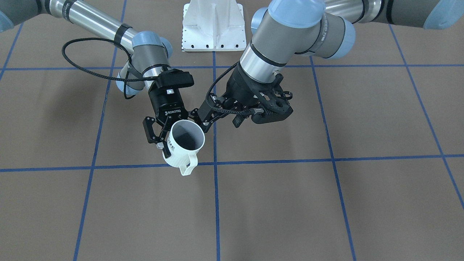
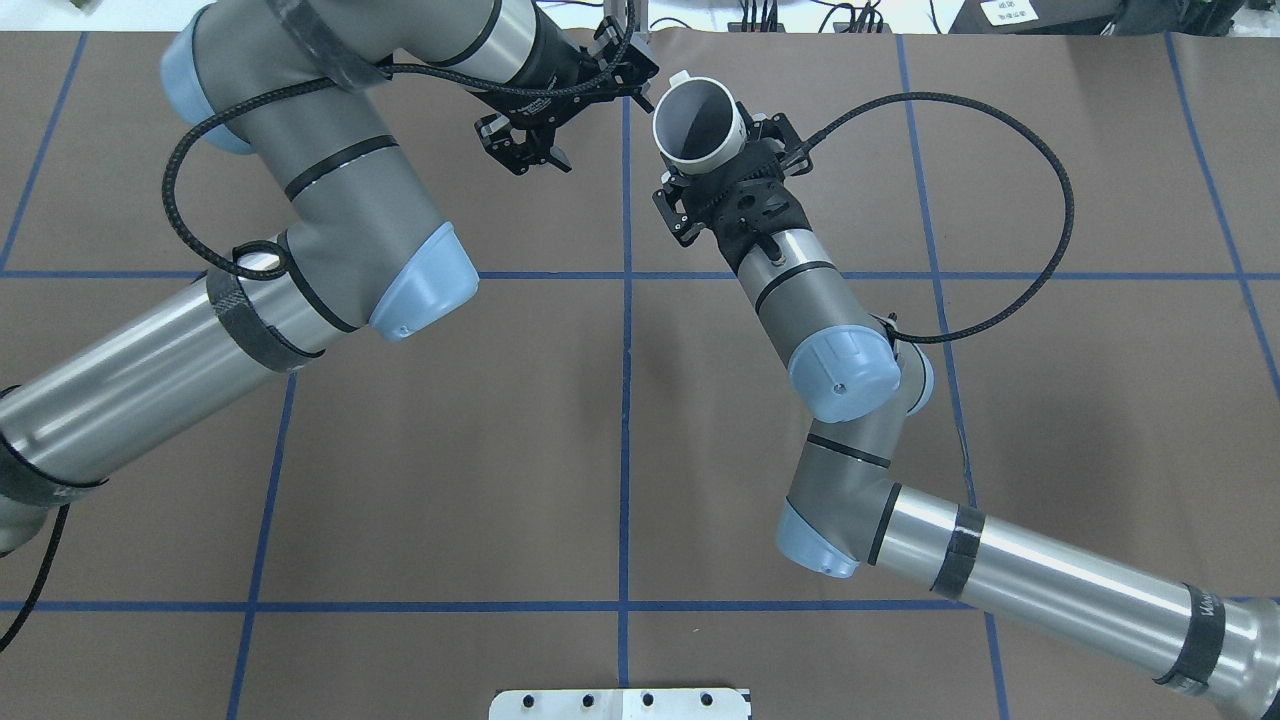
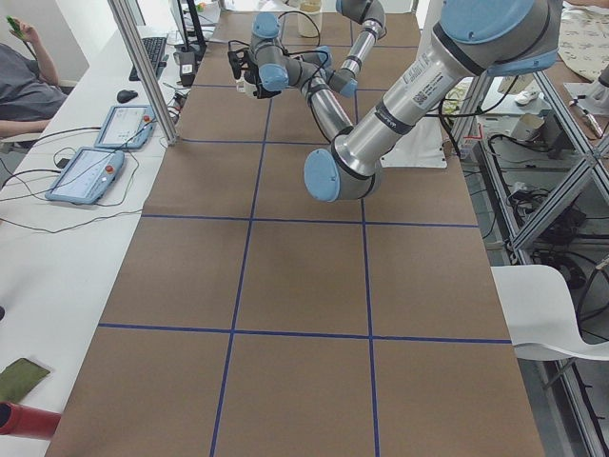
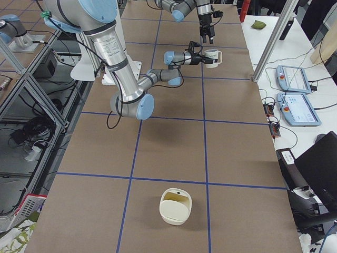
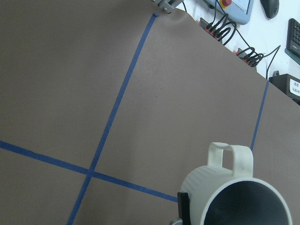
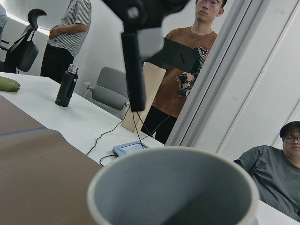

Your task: Left arm hands cup to right arm to dump lemon

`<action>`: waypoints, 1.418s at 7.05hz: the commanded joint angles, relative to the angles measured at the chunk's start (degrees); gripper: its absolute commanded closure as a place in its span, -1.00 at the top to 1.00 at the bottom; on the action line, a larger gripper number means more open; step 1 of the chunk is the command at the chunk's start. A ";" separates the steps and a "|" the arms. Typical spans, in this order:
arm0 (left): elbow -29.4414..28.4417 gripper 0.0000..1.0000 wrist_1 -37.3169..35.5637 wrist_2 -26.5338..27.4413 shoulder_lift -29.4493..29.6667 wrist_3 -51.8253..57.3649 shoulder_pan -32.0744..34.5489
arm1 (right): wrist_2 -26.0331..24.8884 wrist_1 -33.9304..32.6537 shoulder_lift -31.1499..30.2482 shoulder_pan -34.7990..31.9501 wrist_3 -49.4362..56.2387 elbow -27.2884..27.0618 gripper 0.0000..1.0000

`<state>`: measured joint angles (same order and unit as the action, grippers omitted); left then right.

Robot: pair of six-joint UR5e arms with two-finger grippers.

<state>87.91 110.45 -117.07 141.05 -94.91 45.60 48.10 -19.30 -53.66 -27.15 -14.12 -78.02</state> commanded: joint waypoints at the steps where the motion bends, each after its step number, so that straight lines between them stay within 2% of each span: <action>1: -0.10 1.00 0.20 4.02 0.02 -0.37 -2.08 | -0.63 -1.78 0.22 0.87 1.29 -1.43 -0.14; 2: -0.02 0.92 0.29 4.39 0.02 -0.36 -2.53 | -0.64 -2.05 0.31 0.87 1.38 -1.78 -0.13; 3: -0.02 0.68 0.38 4.40 0.02 -0.36 -2.62 | -0.55 -2.14 0.31 0.87 1.47 -1.78 -0.13; 4: -0.02 0.29 0.73 4.40 0.02 -0.10 -2.70 | -0.63 -2.14 0.23 0.87 1.47 -1.78 -0.12; 5: -0.02 0.21 1.69 4.40 0.02 -0.10 -2.79 | -0.64 -2.14 0.22 0.96 1.47 -1.78 -0.11; 10: -0.02 0.14 1.87 4.31 0.02 0.08 -3.06 | -0.64 -2.14 0.31 1.22 2.96 -1.87 0.02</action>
<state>87.89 112.25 -112.76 141.06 -94.85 42.65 47.46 -21.44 -53.43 -26.01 -11.51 -79.89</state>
